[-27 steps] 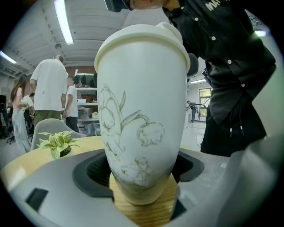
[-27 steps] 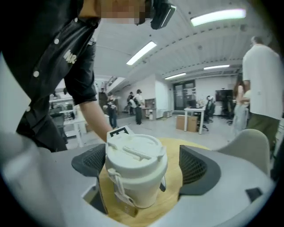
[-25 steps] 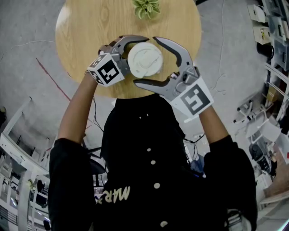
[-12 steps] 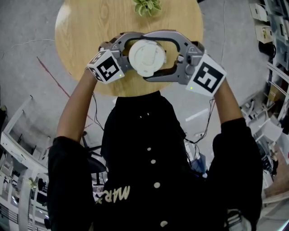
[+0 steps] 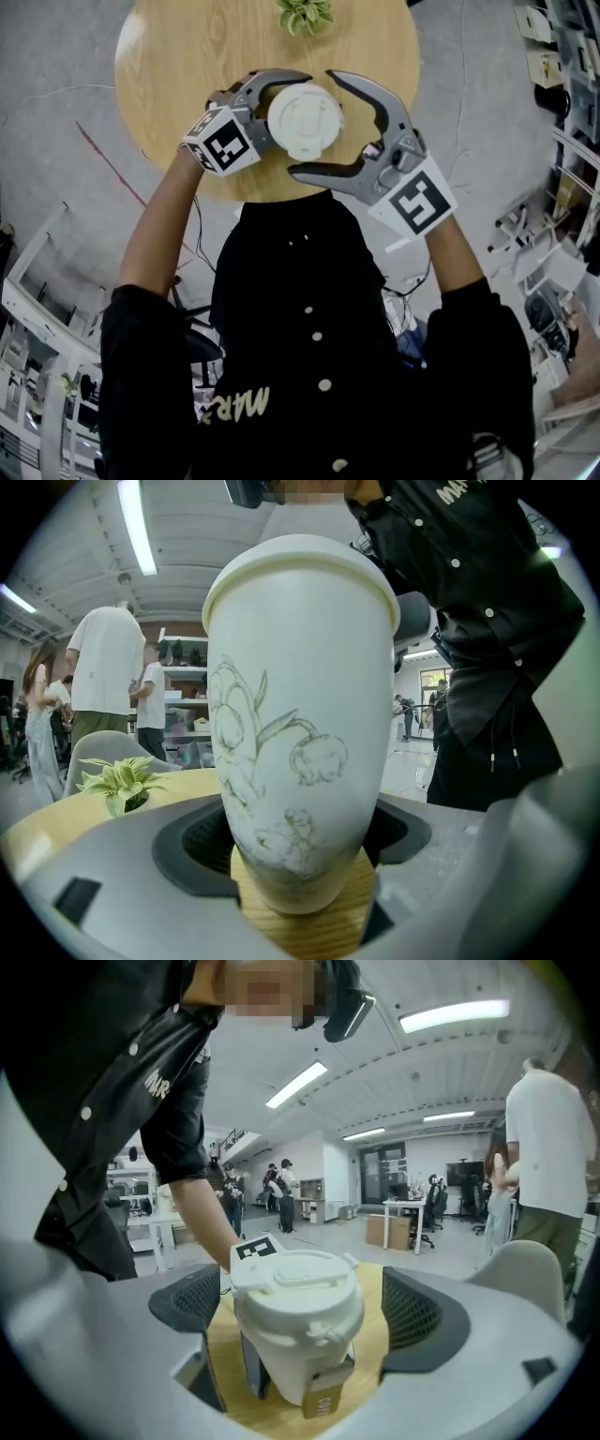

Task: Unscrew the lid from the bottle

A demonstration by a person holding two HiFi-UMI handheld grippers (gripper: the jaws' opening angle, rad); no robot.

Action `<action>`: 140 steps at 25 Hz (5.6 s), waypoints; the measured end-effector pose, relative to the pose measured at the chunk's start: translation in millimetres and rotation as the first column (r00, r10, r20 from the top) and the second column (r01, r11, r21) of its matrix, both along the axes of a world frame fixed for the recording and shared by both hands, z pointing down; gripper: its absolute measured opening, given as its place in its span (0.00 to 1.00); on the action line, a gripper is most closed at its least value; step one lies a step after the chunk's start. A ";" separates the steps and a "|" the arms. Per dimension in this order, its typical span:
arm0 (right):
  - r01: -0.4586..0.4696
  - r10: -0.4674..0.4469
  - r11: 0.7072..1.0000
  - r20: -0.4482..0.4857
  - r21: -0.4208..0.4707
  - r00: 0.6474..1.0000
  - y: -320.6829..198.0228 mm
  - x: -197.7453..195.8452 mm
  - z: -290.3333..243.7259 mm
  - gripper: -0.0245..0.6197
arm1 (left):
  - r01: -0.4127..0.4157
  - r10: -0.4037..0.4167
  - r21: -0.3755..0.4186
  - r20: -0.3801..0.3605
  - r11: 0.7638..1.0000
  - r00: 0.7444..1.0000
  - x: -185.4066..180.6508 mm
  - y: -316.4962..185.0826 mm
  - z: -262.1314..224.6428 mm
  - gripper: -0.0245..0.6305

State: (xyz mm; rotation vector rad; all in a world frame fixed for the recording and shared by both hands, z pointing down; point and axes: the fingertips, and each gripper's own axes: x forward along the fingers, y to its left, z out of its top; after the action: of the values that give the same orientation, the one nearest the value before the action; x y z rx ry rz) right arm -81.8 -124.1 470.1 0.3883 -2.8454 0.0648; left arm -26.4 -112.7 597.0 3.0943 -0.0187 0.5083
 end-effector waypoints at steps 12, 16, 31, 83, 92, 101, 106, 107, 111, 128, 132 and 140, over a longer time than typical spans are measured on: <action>0.016 -0.015 0.998 -0.012 0.064 1.000 -1.9 -15.3 1.8 0.76 | -0.010 0.010 0.007 0.004 1.000 1.000 0.8 -0.3 -0.5 0.61; 0.438 -0.437 0.899 -0.009 0.034 0.899 12.3 -13.9 7.6 0.76 | -0.014 0.014 0.005 0.003 1.000 1.000 1.1 -2.3 2.0 0.61; -0.154 0.154 0.988 -0.009 -0.003 0.988 -0.3 -6.9 3.6 0.85 | -0.016 0.016 0.006 0.008 1.000 1.000 -0.1 0.4 -0.5 0.61; 0.235 -0.235 0.972 0.024 0.009 0.972 6.3 -19.2 16.3 0.78 | 0.002 -0.002 -0.003 0.006 1.000 1.000 1.9 0.3 -0.1 0.61; 0.296 -0.296 0.955 0.078 0.009 0.952 6.8 -21.6 -5.7 0.78 | -0.012 0.012 0.000 0.007 1.000 1.000 2.4 0.2 0.7 0.61; 0.216 -0.207 0.976 0.177 -0.031 0.962 6.1 -17.0 -51.1 0.78 | 0.030 -0.028 -0.034 0.062 0.999 0.998 -4.9 -0.3 6.2 0.61; 0.162 -0.137 0.985 0.306 -0.055 0.942 4.6 -4.6 -128.2 0.78 | 0.102 -0.091 -0.079 0.131 0.992 0.987 -29.4 -0.4 6.8 0.62; 0.152 -0.123 0.986 0.329 -0.065 0.936 5.5 -1.6 -144.7 0.78 | 0.122 -0.110 -0.083 0.141 0.989 0.984 -36.3 1.4 3.7 0.62; 0.075 -0.053 0.996 0.354 -0.049 0.934 7.8 15.6 -202.5 0.78 | 0.229 -0.212 -0.083 0.177 0.970 0.961 -66.8 5.8 -25.1 0.62; -0.597 0.547 0.800 0.332 0.065 0.769 9.6 146.3 -290.5 0.78 | 0.851 -0.827 -0.040 -0.263 0.523 0.496 -195.5 11.9 -361.9 0.04; -0.674 0.625 0.728 0.284 0.123 0.727 23.9 180.2 -297.9 0.78 | 0.897 -0.876 -0.052 -0.245 0.440 0.416 -210.1 24.4 -384.3 0.04; -0.743 0.685 0.663 0.329 0.090 0.650 35.9 212.1 -301.5 0.78 | 0.953 -0.926 -0.001 -0.237 0.304 0.295 -235.3 39.0 -409.2 0.04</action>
State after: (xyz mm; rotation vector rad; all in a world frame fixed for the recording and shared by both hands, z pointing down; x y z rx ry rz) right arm 130.3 -88.2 168.6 1.6741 -2.7392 -0.0507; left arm -261.7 -73.7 187.8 2.4787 -1.8317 0.0998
